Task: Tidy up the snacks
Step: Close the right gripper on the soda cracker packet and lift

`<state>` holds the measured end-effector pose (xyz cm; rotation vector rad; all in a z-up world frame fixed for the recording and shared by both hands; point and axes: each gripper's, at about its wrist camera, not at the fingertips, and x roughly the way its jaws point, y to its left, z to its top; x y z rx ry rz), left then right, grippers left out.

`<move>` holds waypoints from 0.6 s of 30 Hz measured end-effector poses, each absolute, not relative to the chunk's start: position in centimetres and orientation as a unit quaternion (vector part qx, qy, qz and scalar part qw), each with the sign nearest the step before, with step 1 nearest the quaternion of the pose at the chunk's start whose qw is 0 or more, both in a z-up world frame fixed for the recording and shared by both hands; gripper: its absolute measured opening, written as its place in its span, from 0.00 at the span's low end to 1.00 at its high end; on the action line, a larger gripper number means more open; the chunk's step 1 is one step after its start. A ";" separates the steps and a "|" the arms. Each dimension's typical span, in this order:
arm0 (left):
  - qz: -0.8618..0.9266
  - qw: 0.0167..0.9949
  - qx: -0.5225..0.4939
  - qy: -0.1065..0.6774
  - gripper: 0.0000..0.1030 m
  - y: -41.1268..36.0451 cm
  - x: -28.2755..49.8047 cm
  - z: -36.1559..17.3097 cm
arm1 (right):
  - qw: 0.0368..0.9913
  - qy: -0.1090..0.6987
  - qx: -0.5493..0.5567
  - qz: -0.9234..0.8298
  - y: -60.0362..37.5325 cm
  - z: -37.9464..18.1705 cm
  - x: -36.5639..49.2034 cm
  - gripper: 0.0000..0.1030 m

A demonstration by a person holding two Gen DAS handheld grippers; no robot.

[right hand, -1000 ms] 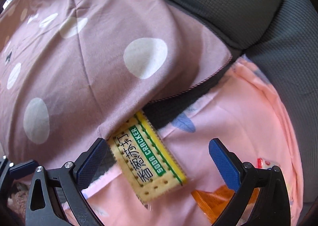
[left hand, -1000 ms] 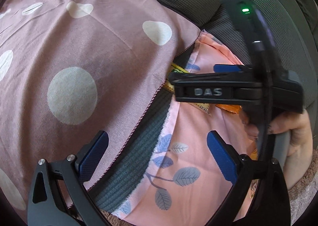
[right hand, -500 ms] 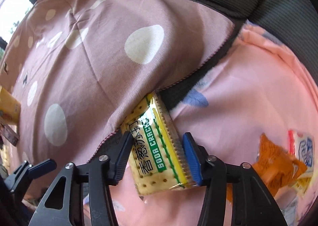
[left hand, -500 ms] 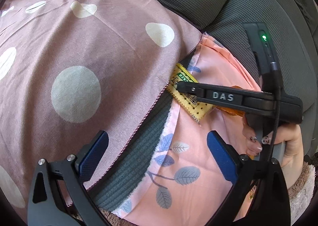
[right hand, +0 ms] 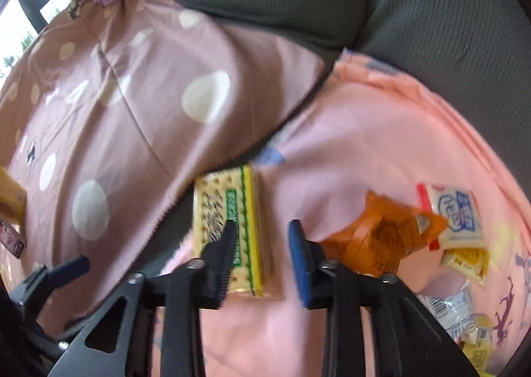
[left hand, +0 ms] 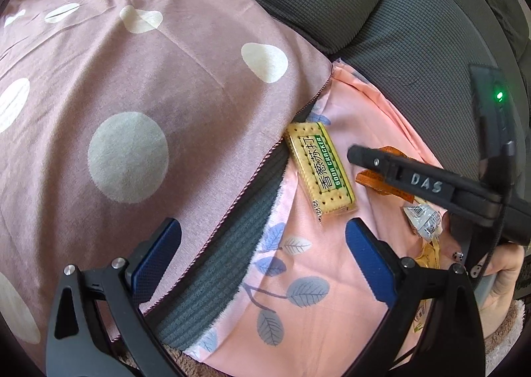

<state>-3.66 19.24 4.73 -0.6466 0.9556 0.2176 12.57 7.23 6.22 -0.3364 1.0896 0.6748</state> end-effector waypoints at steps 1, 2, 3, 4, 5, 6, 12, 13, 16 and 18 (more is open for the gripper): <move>0.103 0.832 -0.306 0.451 0.96 19.3 -3.7 4.7 | 0.787 0.508 -0.152 0.316 7.5 6.4 12.5 0.75; 0.103 0.831 -0.308 0.451 0.96 19.4 -3.6 4.7 | 0.779 0.515 -0.149 0.325 8.0 6.5 12.4 0.90; 0.103 0.831 -0.309 0.451 0.96 19.4 -3.6 4.7 | 0.777 0.516 -0.146 0.331 8.4 6.4 12.3 0.90; 0.102 0.831 -0.309 0.451 0.96 19.4 -3.6 4.7 | 0.772 0.518 -0.148 0.338 9.3 6.2 12.2 0.90; 0.102 0.831 -0.310 0.451 0.96 19.5 -3.6 4.7 | 0.764 0.526 -0.158 0.338 10.0 5.7 12.0 0.90; 0.101 0.831 -0.311 0.450 0.96 19.6 -3.7 4.8 | 0.761 0.531 -0.167 0.333 11.1 5.0 11.8 0.90; 0.110 0.829 -0.304 0.457 0.96 19.7 -3.6 4.5 | 0.750 0.557 -0.206 0.293 12.5 1.2 12.3 0.58; 0.102 0.829 -0.309 0.456 0.96 19.6 -3.6 4.5 | 0.755 0.546 -0.201 0.300 12.1 1.4 12.1 0.56; 0.094 0.834 -0.301 0.453 0.96 19.3 -3.5 4.7 | 0.760 0.549 -0.170 0.302 10.2 2.0 12.0 0.55; 0.092 0.836 -0.293 0.455 0.96 19.0 -3.5 4.8 | 0.773 0.541 -0.136 0.302 8.1 3.2 11.4 0.55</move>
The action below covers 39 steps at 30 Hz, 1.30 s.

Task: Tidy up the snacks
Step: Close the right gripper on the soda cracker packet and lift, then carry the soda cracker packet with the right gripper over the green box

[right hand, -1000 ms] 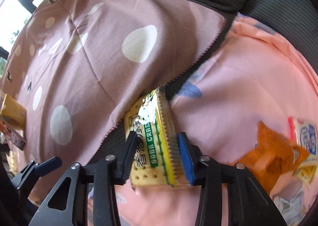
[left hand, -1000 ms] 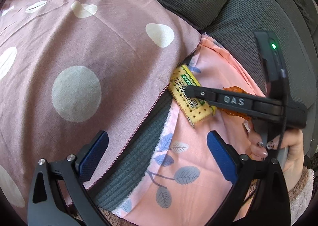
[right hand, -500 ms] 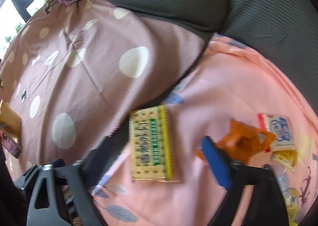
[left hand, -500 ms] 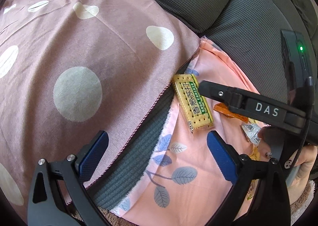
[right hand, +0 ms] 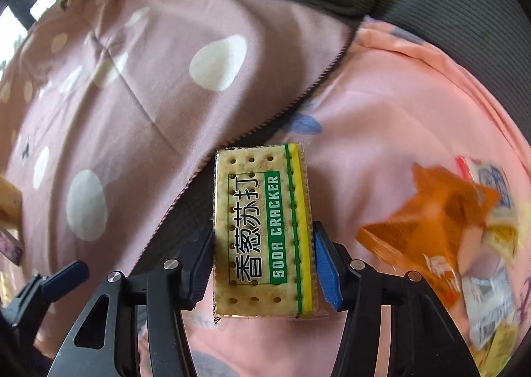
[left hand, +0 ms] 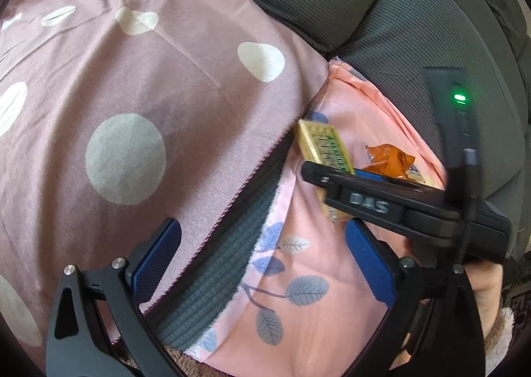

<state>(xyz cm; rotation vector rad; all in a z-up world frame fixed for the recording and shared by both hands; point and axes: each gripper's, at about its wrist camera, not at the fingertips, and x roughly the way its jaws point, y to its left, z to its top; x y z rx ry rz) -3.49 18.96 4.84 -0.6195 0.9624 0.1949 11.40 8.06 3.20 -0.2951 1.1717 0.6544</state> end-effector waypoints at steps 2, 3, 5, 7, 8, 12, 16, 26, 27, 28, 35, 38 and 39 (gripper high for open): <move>0.093 0.837 -0.292 0.454 0.96 18.7 -3.5 4.9 | 0.787 0.523 -0.101 0.313 5.8 4.7 10.6 0.55; 0.095 0.838 -0.291 0.452 0.96 18.5 -3.5 5.0 | 0.793 0.515 -0.086 0.315 4.5 5.4 10.2 0.55; 0.088 0.842 -0.280 0.452 0.96 17.9 -3.3 5.2 | 0.810 0.499 -0.060 0.304 1.9 6.7 8.9 0.55; 0.075 0.845 -0.272 0.455 0.96 17.2 -3.0 5.2 | 0.833 0.477 -0.046 0.278 -0.6 7.6 7.4 0.55; 0.068 0.846 -0.268 0.456 0.96 16.7 -3.1 5.2 | 0.844 0.469 -0.036 0.258 -2.1 7.8 6.4 0.55; 0.044 0.848 -0.247 0.467 0.96 14.6 -2.5 5.0 | 0.856 0.484 0.016 0.179 -7.3 6.8 3.9 0.55; 0.018 0.848 -0.220 0.482 0.96 12.1 -1.7 4.6 | 0.838 0.522 0.079 0.140 -10.3 4.8 2.0 0.55; -0.060 0.842 -0.175 0.507 0.93 7.1 -1.6 3.8 | 0.820 0.553 0.100 0.108 -12.2 2.7 0.7 0.60; -0.068 0.841 -0.188 0.502 0.92 7.1 -1.7 3.9 | 0.822 0.550 0.109 0.102 -12.6 3.0 0.6 0.61; -0.078 0.839 -0.199 0.501 0.91 7.0 -1.8 3.9 | 0.826 0.543 0.118 0.093 -13.1 3.3 0.4 0.65; -0.119 0.832 -0.185 0.510 0.80 4.8 -1.8 3.9 | 0.833 0.513 0.183 0.095 -16.2 3.9 0.0 0.70; -0.150 0.826 -0.183 0.512 0.78 3.9 -2.0 3.9 | 0.833 0.503 0.204 0.103 -17.2 4.2 -0.1 0.70; -0.157 0.825 -0.178 0.514 0.73 3.4 -2.1 3.9 | 0.835 0.499 0.205 0.108 -17.3 4.4 -0.2 0.70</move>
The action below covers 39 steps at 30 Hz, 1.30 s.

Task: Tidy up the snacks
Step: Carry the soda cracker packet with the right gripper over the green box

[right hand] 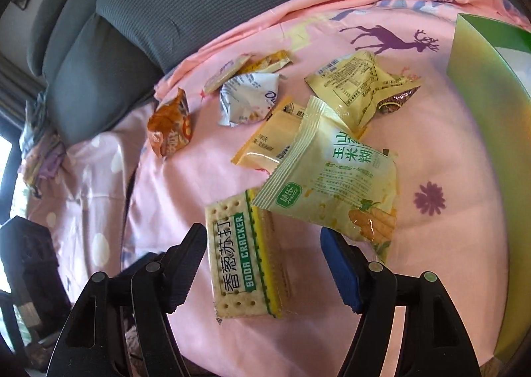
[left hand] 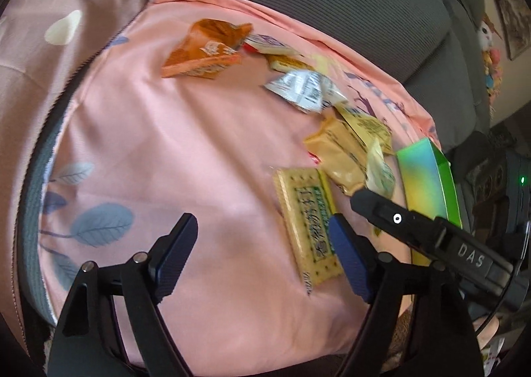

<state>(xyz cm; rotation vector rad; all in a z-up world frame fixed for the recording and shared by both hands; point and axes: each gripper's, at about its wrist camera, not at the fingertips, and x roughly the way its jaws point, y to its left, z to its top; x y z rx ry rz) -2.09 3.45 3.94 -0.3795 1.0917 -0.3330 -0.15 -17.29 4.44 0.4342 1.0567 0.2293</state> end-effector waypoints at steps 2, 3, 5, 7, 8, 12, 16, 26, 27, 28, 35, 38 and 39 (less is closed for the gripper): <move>-0.169 0.821 -0.168 0.519 0.66 2.6 -2.2 3.8 | 0.841 0.486 0.205 0.120 -17.3 4.8 -0.4 0.63; -0.176 0.817 -0.166 0.523 0.63 2.1 -2.2 3.6 | 0.841 0.485 0.206 0.121 -17.4 4.9 -0.5 0.60; -0.190 0.810 -0.164 0.531 0.55 1.4 -2.2 3.2 | 0.837 0.492 0.204 0.127 -17.1 4.5 -0.4 0.47; -0.201 0.803 -0.158 0.539 0.43 0.5 -2.2 2.7 | 0.829 0.503 0.205 0.132 -17.0 3.8 -0.2 0.42; -0.204 0.802 -0.152 0.540 0.39 0.0 -2.3 2.6 | 0.825 0.509 0.207 0.133 -16.9 3.4 -0.1 0.41; -0.211 0.808 -0.130 0.535 0.32 -1.7 -2.3 2.1 | 0.808 0.531 0.217 0.139 -16.6 2.0 0.3 0.41; -0.207 0.822 -0.105 0.520 0.32 -2.8 -2.4 2.1 | 0.802 0.532 0.227 0.146 -16.3 1.3 0.4 0.41; -0.246 0.860 -0.112 0.433 0.31 -2.4 -4.0 5.5 | 0.855 0.459 0.209 0.123 -16.7 5.9 -2.1 0.41; -0.251 0.863 -0.114 0.423 0.31 -2.3 -4.2 5.9 | 0.862 0.449 0.204 0.120 -16.6 6.5 -2.5 0.41; -0.256 0.868 -0.116 0.410 0.31 -2.3 -4.6 6.4 | 0.869 0.437 0.198 0.117 -16.6 7.1 -2.8 0.41; -0.270 0.892 -0.111 0.346 0.31 -2.3 -6.7 9.2 | 0.901 0.377 0.182 0.112 -16.7 10.4 -4.9 0.41; -0.273 0.899 -0.105 0.326 0.31 -2.7 -7.5 10.1 | 0.910 0.359 0.179 0.110 -17.0 11.5 -5.6 0.41; -0.275 0.901 -0.104 0.320 0.31 -2.8 -7.6 10.4 | 0.913 0.353 0.176 0.108 -17.1 11.8 -5.9 0.41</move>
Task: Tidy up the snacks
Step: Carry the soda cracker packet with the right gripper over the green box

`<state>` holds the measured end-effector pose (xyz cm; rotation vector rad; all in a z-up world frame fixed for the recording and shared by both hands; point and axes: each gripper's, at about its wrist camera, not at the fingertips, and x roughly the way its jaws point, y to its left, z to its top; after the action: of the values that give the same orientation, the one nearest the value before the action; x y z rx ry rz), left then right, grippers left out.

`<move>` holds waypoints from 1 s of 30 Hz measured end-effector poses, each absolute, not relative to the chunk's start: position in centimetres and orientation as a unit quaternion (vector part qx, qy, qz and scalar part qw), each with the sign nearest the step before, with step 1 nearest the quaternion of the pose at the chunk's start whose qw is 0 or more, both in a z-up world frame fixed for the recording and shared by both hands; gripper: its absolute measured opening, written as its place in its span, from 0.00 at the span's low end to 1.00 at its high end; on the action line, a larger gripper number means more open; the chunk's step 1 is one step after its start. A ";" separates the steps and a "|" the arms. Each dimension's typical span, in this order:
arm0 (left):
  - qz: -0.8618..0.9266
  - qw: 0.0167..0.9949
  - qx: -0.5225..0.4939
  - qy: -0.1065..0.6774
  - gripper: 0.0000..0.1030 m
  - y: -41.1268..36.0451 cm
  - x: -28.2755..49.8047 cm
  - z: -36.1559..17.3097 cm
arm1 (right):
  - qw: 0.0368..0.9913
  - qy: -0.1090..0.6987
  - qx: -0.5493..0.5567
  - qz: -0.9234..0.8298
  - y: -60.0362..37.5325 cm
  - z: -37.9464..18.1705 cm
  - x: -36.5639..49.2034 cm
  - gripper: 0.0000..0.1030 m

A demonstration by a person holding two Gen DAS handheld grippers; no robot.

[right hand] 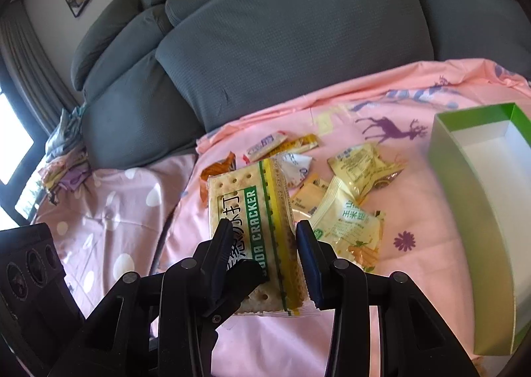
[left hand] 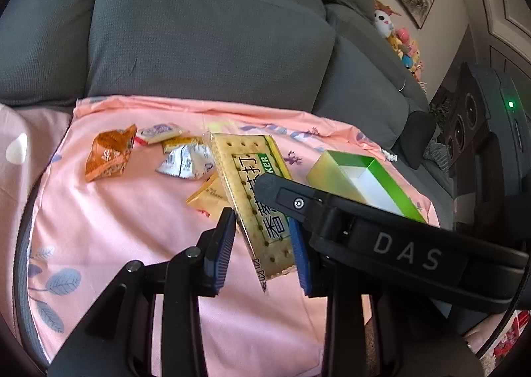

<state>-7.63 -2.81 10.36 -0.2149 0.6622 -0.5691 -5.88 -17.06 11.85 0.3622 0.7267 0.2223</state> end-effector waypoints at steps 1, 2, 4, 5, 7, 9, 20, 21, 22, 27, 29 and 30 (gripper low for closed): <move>-0.278 0.902 -0.103 0.314 0.31 -3.0 -7.7 10.5 | 0.915 0.348 0.172 0.106 -17.0 12.1 -6.1 0.41; -0.281 0.902 -0.104 0.310 0.31 -3.1 -7.8 10.7 | 0.919 0.342 0.168 0.102 -17.1 12.5 -6.3 0.41; -0.287 0.904 -0.099 0.301 0.31 -3.4 -7.9 11.1 | 0.922 0.333 0.168 0.100 -17.4 12.9 -6.7 0.41; -0.288 0.905 -0.096 0.297 0.31 -3.6 -8.1 11.4 | 0.924 0.328 0.170 0.100 -17.6 13.2 -6.8 0.41; -0.292 0.907 -0.091 0.290 0.31 -4.3 -8.2 11.9 | 0.926 0.320 0.176 0.097 -18.2 13.5 -7.2 0.41; -0.300 0.907 -0.090 0.283 0.31 -5.0 -8.3 12.2 | 0.929 0.311 0.177 0.092 -19.0 14.0 -7.5 0.41; -0.338 0.900 -0.060 0.268 0.31 -10.9 -7.6 13.9 | 0.937 0.277 0.207 0.052 -24.4 15.3 -9.3 0.41; -0.341 0.900 -0.056 0.266 0.31 -11.4 -7.6 13.9 | 0.937 0.274 0.213 0.049 -25.1 15.3 -9.5 0.41; -0.345 0.899 -0.052 0.266 0.31 -12.1 -7.6 14.0 | 0.936 0.271 0.219 0.045 -25.8 15.3 -9.7 0.41; -0.367 0.890 -0.036 0.270 0.31 -15.0 -7.2 14.1 | 0.935 0.264 0.235 0.019 -28.5 15.2 -10.3 0.41; -0.374 0.886 -0.028 0.272 0.31 -16.3 -7.1 14.2 | 0.933 0.263 0.244 0.011 -29.5 15.1 -10.5 0.41; -0.377 0.884 -0.024 0.274 0.31 -16.8 -7.1 14.2 | 0.932 0.262 0.248 0.007 -30.1 15.0 -10.5 0.41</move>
<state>-7.06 -16.79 14.20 -0.0500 0.5692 -0.7849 -10.55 -30.09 14.97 0.5081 0.5368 0.0151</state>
